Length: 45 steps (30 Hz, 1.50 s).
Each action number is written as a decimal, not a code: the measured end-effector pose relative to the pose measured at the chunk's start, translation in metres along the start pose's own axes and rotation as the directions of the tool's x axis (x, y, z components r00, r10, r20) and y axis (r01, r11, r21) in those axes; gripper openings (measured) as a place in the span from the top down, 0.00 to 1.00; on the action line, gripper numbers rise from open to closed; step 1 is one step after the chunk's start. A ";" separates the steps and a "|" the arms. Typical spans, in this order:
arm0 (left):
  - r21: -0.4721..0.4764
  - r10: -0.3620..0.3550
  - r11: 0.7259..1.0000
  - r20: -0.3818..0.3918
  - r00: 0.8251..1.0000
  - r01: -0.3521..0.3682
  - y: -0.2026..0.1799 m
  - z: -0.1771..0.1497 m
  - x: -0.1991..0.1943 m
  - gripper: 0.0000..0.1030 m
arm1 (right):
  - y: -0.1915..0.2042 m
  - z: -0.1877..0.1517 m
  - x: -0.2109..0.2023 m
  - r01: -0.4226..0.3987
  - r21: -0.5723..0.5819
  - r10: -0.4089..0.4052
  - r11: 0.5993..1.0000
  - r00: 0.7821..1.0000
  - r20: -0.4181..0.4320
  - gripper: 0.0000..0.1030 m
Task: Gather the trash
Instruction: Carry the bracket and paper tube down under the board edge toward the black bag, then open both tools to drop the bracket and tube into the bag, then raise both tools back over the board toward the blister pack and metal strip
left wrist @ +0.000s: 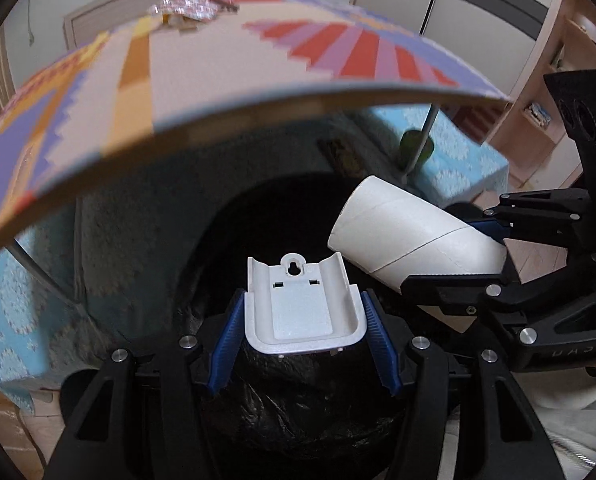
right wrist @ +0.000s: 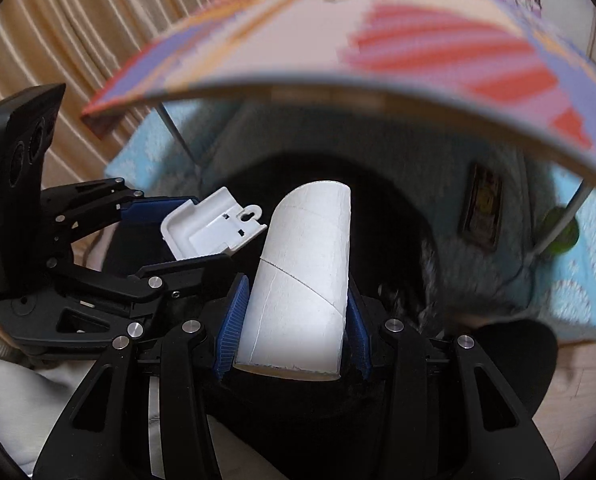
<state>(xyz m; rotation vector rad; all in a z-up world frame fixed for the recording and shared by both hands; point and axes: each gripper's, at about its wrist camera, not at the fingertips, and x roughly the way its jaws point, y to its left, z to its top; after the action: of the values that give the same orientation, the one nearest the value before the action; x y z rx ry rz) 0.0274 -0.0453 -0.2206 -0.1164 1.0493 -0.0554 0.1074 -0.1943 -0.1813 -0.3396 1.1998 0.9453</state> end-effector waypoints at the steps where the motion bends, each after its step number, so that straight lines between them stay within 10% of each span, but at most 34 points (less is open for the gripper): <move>1: -0.003 0.001 1.000 -0.014 1.000 -0.001 0.000 -0.002 0.005 0.46 | -0.002 -0.002 0.007 -0.001 0.009 0.001 1.000 1.000 -0.019 0.56; 23: -0.023 0.000 1.000 -0.086 0.996 -0.002 0.006 -0.012 0.031 0.36 | -0.017 -0.005 0.041 0.018 0.074 -0.011 0.997 0.995 -0.099 0.53; 45: -0.084 -0.036 0.995 0.182 0.983 0.052 0.034 0.042 -0.069 0.36 | -0.014 0.043 -0.038 0.024 -0.004 -0.023 1.000 0.991 0.135 0.53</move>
<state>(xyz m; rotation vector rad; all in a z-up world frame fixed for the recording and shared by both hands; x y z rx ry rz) 0.0296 -0.0020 -0.1444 -0.2215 0.8686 -0.0380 0.1433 -0.1904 -0.1350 -0.2893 1.0677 0.9366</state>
